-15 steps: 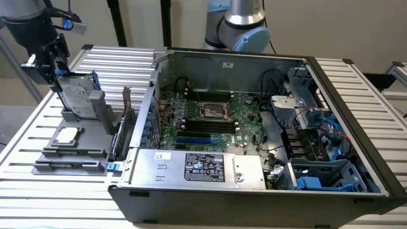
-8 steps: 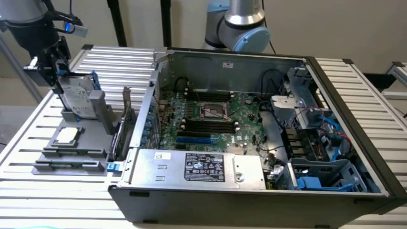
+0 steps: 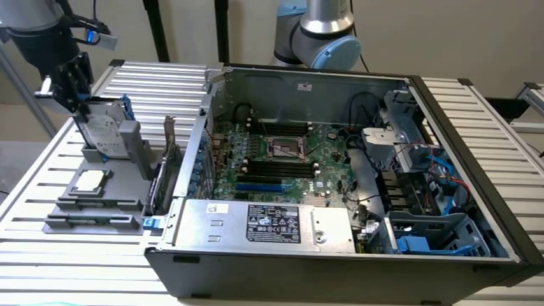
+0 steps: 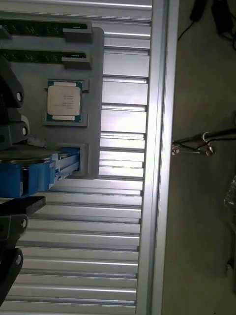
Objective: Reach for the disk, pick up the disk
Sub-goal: 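Pick up the disk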
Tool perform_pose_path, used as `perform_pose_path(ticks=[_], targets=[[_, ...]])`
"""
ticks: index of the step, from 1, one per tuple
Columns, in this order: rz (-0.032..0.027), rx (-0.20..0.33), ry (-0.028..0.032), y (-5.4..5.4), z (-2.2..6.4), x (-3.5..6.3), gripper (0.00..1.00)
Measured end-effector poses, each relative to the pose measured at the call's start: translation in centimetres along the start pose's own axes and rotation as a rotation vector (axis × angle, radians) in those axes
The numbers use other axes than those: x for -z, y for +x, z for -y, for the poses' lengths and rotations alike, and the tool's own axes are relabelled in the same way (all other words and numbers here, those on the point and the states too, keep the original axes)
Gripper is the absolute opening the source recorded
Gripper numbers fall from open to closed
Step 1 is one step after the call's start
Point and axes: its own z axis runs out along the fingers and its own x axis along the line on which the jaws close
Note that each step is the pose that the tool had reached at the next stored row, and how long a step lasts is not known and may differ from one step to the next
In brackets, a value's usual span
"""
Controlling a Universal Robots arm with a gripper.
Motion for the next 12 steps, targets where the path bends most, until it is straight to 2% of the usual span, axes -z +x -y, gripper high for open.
perform_pose_path(ticks=[1, 2, 3, 12], targets=[[-0.0001, 0.0, -0.0001, 0.0, -0.01, 0.0, 0.45], [-0.0001, 0.0, -0.0001, 0.0, -0.02, 0.01, 0.45], [0.0, 0.0, 0.0, 0.0, -0.02, 0.0, 0.38], [0.0002, -0.015, 0.0004, 0.11, -0.07, 0.0, 0.38]])
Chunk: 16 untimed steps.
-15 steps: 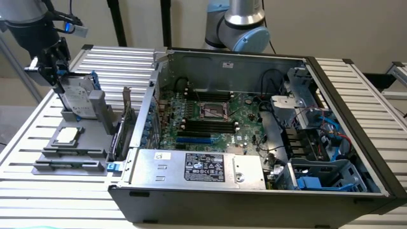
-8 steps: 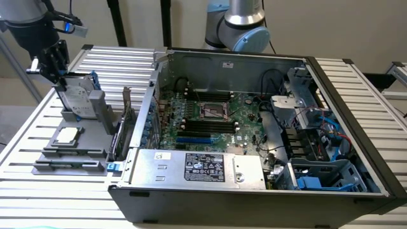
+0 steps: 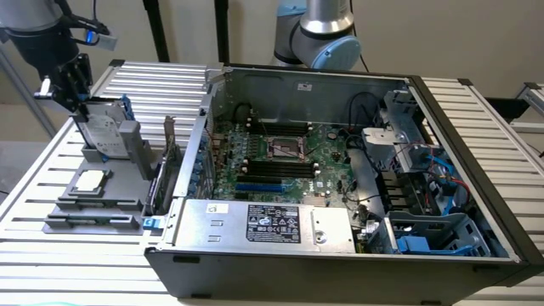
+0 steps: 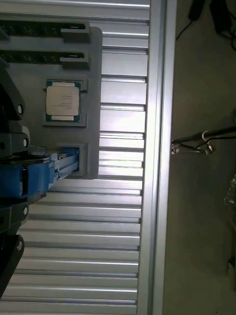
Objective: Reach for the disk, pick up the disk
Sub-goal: 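Pick up the disk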
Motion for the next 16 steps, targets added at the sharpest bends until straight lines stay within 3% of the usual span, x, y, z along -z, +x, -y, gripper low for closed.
perform_pose_path(ticks=[16], targets=[[0.0001, -0.013, 0.0003, 0.13, 0.09, 0.01, 0.38]])
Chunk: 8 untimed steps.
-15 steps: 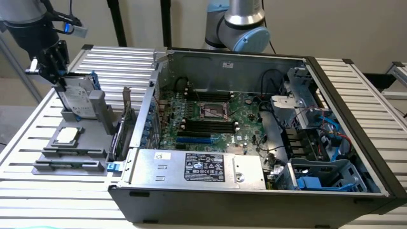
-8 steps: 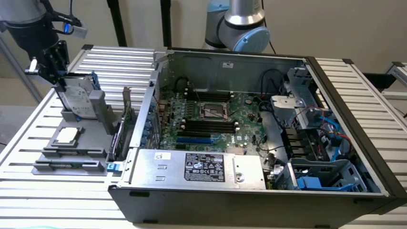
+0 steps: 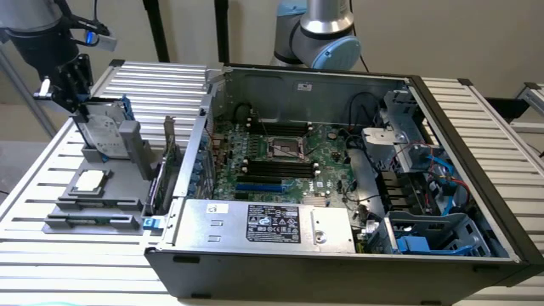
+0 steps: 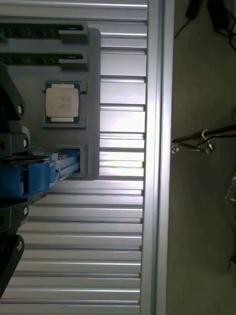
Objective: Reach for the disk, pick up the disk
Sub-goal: 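Pick up the disk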
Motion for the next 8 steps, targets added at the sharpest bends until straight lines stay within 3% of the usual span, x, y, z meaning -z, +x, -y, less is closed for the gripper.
perform_pose_path(ticks=[8], targets=[[0.0002, 0.0, -0.0001, 0.01, 0.01, 0.01, 0.33]])
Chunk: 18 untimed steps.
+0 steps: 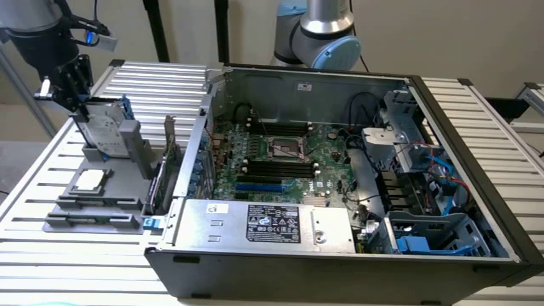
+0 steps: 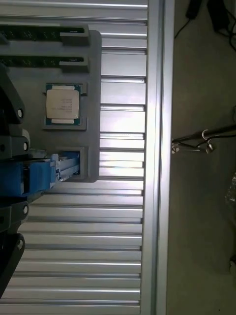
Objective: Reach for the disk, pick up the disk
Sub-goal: 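Pick up the disk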
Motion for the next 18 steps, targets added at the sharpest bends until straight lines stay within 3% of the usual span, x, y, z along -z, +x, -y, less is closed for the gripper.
perform_pose_path(ticks=[8, 18], targets=[[0.0057, -0.001, 0.0003, 0.73, -0.01, 0.01, 0.33], [0.006, -0.001, 0.0002, 0.82, -0.01, 0.02, 0.33]])
